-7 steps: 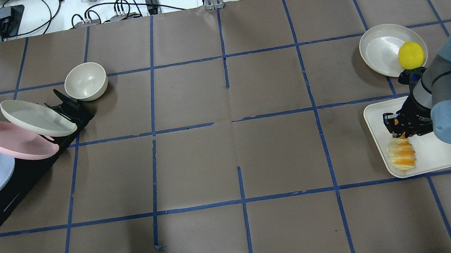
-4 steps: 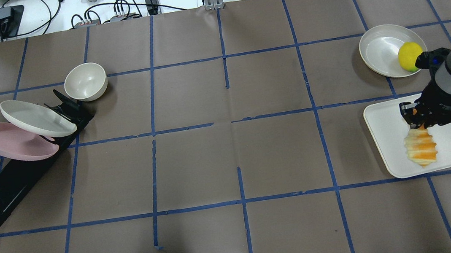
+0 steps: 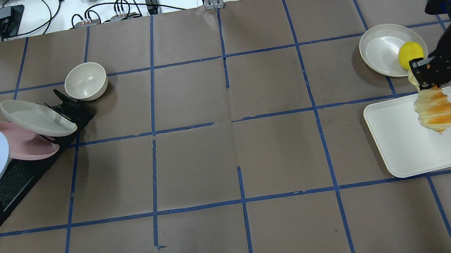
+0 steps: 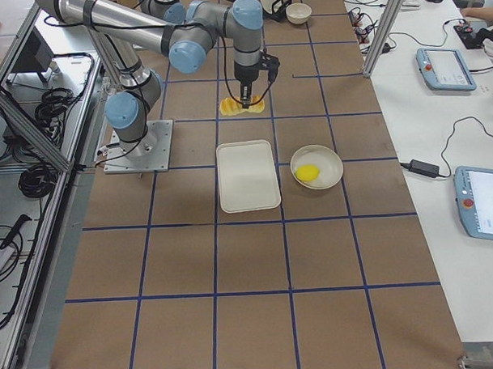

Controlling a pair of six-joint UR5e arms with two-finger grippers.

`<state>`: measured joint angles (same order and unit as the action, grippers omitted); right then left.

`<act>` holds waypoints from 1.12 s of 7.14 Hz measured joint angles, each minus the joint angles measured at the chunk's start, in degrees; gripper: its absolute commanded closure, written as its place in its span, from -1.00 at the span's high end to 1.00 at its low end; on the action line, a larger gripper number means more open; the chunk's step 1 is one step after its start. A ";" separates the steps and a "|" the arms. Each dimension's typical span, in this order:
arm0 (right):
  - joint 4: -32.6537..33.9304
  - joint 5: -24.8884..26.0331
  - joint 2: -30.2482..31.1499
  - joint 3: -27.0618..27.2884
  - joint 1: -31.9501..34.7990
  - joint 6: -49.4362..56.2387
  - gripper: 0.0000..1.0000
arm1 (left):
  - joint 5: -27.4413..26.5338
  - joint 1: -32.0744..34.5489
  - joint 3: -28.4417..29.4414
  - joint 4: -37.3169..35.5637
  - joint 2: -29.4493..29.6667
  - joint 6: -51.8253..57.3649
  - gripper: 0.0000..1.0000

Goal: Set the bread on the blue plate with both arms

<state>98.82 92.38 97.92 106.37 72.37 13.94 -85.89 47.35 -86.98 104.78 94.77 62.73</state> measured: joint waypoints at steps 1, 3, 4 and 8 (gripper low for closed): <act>-0.18 -0.55 -0.85 -1.80 3.67 0.00 -0.85 | 2.30 3.43 -1.45 -0.07 0.02 -4.78 -0.89; -0.39 -2.04 -3.12 -4.80 10.40 -0.29 -0.84 | 8.78 11.63 -5.66 -4.88 0.60 -15.97 -0.89; -1.03 -2.27 -4.22 -6.92 13.26 -0.46 -0.84 | 11.78 16.83 -8.78 -10.97 1.21 -23.04 -0.89; -4.92 -1.58 -9.20 -13.35 20.42 -1.17 -0.84 | 14.82 35.30 -20.09 -43.98 9.39 -50.25 -0.89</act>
<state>93.90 90.80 88.72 93.02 92.79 12.77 -71.07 82.65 -107.07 60.80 104.16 12.48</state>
